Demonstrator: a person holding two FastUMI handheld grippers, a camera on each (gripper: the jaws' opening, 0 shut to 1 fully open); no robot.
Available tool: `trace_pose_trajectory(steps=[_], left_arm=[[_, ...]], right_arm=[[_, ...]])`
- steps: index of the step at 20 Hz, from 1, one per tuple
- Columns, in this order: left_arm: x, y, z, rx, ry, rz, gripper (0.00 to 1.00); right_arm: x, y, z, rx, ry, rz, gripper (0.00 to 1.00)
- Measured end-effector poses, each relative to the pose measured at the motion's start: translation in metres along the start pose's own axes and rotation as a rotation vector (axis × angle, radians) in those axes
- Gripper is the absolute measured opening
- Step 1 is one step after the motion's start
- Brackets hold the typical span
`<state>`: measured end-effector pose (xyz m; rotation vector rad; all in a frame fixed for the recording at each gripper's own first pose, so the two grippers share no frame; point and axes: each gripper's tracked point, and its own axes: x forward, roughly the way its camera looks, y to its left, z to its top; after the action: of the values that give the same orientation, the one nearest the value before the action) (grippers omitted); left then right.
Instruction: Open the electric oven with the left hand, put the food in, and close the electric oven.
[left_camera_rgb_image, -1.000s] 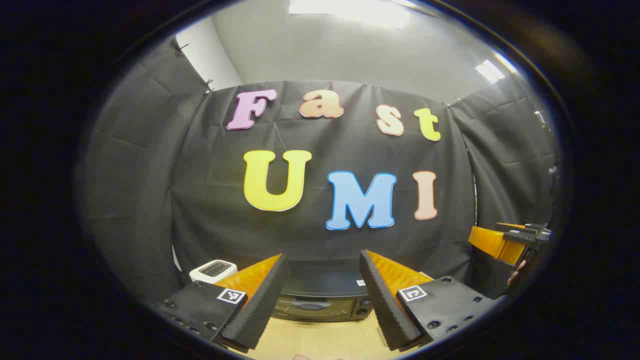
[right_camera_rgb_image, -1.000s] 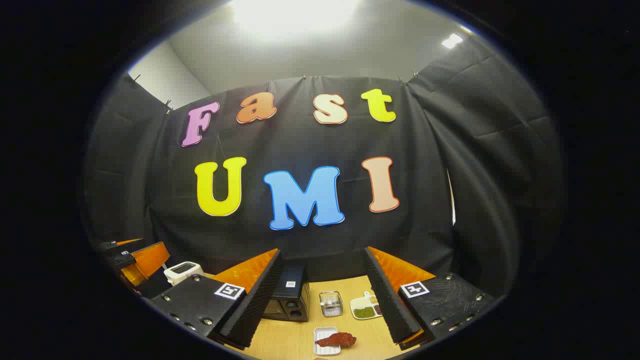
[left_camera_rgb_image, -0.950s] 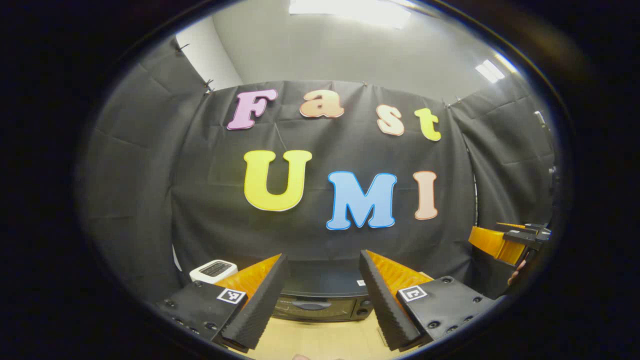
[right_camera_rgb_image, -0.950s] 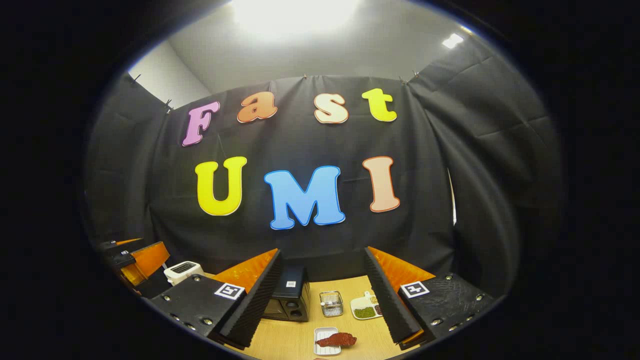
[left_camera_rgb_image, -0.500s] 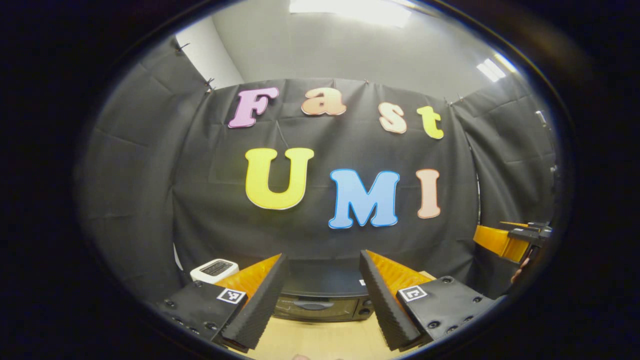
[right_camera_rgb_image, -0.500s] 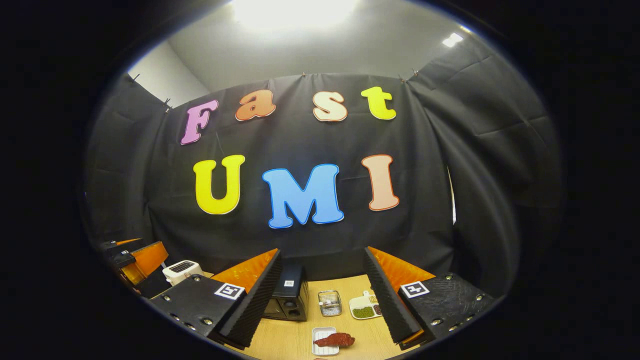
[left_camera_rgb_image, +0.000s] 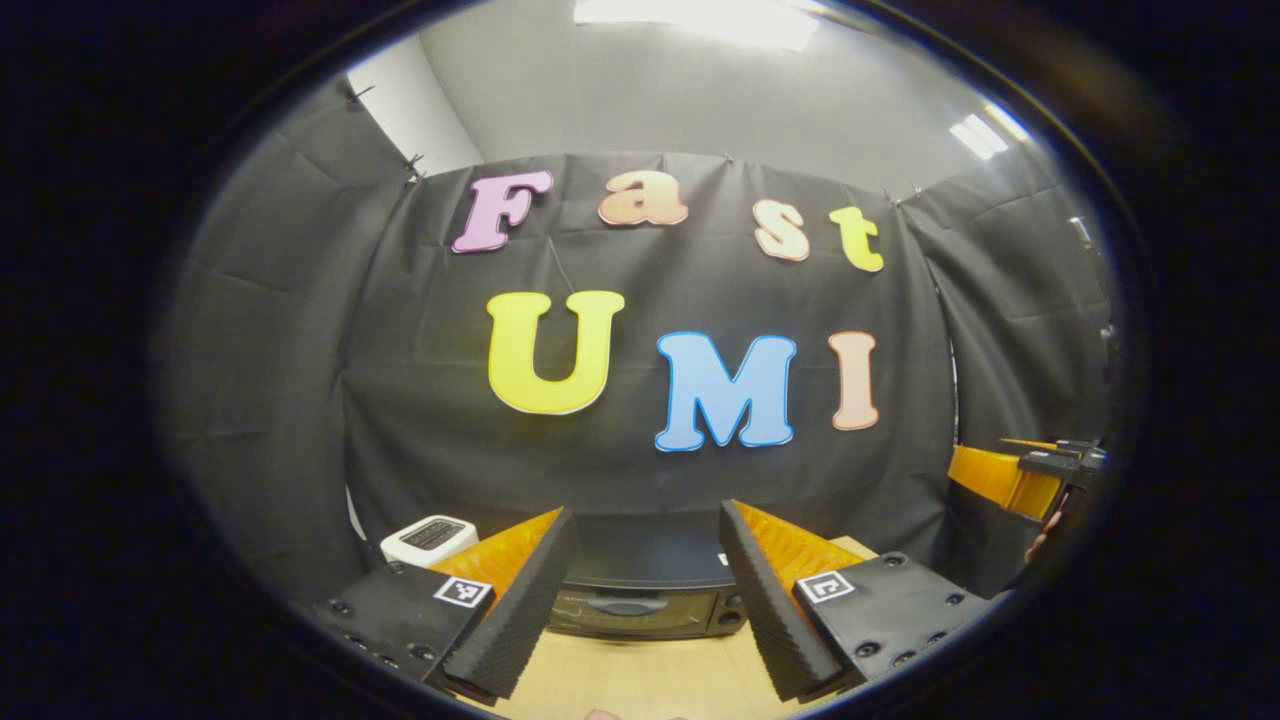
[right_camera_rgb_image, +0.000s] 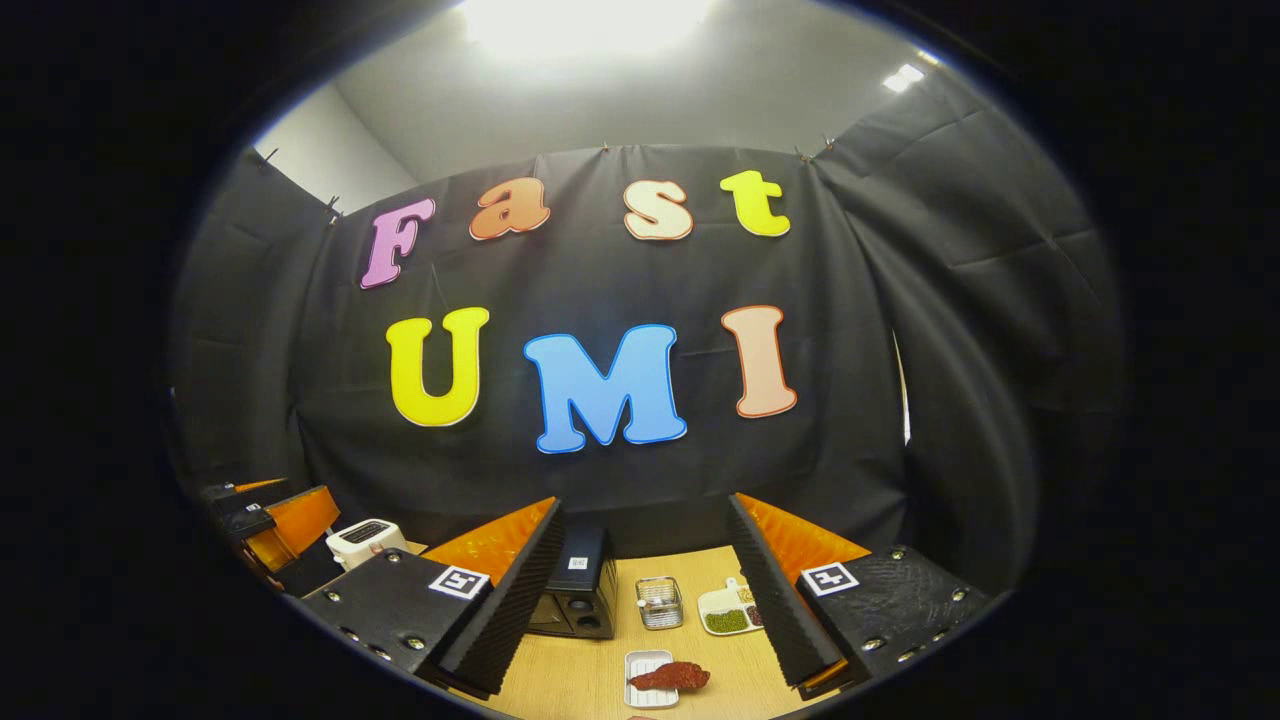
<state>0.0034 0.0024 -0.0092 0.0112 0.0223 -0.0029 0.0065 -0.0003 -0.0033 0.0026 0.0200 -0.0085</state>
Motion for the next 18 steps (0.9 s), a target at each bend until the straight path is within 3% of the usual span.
trace_pose_trajectory(steps=[10, 12, 15, 16, 18], left_arm=[[0.027, 0.007, -0.020, 0.004, 0.047, -0.010, 0.98], [0.038, 0.008, -0.038, -0.005, 0.089, -0.017, 0.93], [0.062, 0.003, -0.076, -0.007, 0.174, -0.048, 0.93], [0.071, 0.001, -0.092, -0.005, 0.211, -0.064, 0.99], [0.093, -0.002, -0.122, 0.002, 0.276, -0.088, 0.96]], right_arm=[[0.002, 0.001, 0.000, -0.020, 0.002, 0.005, 0.98], [0.003, -0.003, -0.002, -0.027, 0.008, -0.002, 0.98], [0.005, -0.010, -0.006, -0.034, 0.020, -0.016, 0.98], [0.006, -0.011, -0.008, -0.034, 0.025, -0.020, 0.98], [0.009, -0.017, -0.012, -0.039, 0.036, -0.031, 0.98]])
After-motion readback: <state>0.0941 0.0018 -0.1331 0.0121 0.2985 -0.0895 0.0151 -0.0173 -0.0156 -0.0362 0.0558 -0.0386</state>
